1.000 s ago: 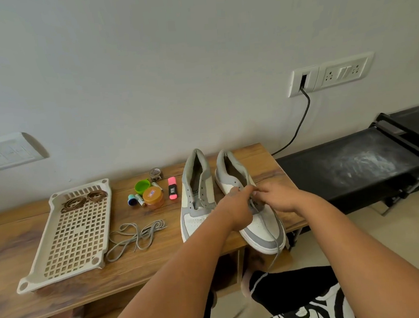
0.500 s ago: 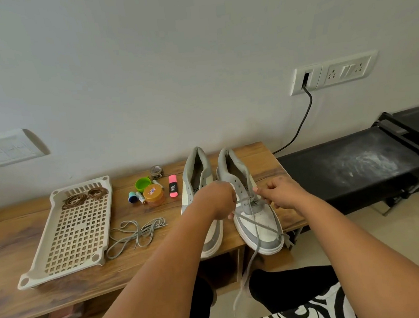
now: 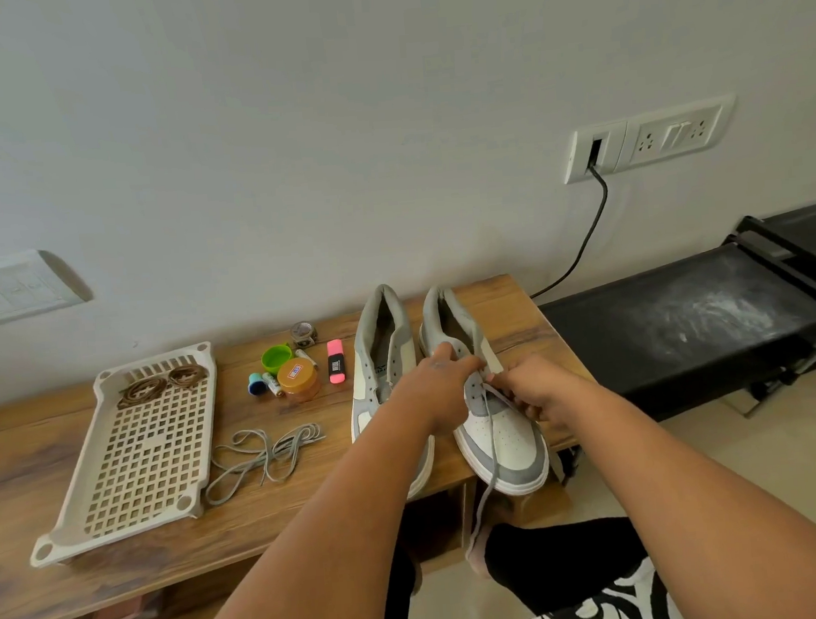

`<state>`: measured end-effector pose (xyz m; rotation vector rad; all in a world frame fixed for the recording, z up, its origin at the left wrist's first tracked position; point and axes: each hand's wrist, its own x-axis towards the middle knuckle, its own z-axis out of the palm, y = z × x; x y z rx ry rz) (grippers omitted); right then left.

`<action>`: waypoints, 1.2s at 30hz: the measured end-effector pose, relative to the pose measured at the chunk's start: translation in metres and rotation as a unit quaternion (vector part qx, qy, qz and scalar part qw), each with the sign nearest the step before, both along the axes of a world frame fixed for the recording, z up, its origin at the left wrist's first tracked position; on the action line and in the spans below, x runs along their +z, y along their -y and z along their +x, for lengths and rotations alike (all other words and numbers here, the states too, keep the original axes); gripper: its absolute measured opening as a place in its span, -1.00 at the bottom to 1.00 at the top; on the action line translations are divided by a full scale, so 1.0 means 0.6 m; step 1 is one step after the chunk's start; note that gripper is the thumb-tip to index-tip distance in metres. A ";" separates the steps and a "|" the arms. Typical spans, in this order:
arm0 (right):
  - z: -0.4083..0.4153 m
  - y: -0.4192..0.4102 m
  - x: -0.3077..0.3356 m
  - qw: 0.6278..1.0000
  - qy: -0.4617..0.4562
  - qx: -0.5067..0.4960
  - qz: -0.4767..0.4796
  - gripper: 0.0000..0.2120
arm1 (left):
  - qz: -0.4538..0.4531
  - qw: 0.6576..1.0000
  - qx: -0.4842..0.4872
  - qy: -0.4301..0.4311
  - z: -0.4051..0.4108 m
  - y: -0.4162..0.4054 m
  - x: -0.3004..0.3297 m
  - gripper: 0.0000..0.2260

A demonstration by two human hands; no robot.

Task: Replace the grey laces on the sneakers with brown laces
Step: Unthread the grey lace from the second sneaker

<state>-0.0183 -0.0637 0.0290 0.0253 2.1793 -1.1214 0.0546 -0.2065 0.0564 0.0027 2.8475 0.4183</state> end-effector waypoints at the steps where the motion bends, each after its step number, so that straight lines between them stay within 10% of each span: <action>1: 0.002 -0.002 0.001 1.000 0.011 0.000 -0.022 -0.76 | 0.005 1.000 0.001 0.000 -0.001 0.000 -0.001 -0.38; 9: -0.016 -0.051 0.039 0.936 0.061 -0.113 -0.329 -0.87 | 0.014 1.000 0.011 -0.010 -0.002 -0.001 -0.008 -0.37; 14: -0.008 -0.026 0.005 0.989 -0.149 -0.011 0.014 -0.64 | 0.009 0.999 0.029 -0.033 0.001 -0.001 -0.011 -0.23; 18: -0.006 0.000 -0.001 0.977 -0.155 0.108 0.102 -0.66 | -0.017 0.999 0.025 -0.025 0.001 0.004 -0.017 -0.22; 23: -0.013 -0.010 -0.007 0.996 -0.013 -0.003 -0.091 -0.78 | -0.033 0.998 0.023 -0.044 -0.002 0.007 -0.019 -0.28; 28: -0.030 -0.063 0.025 0.920 0.133 -0.165 -0.331 -0.80 | -0.021 0.998 0.040 -0.052 -0.005 0.011 -0.017 -0.39; 36: 0.000 -0.009 0.010 0.989 -0.110 -0.069 -0.069 -0.70 | 0.045 0.997 0.062 -0.019 -0.003 0.018 -0.017 -0.35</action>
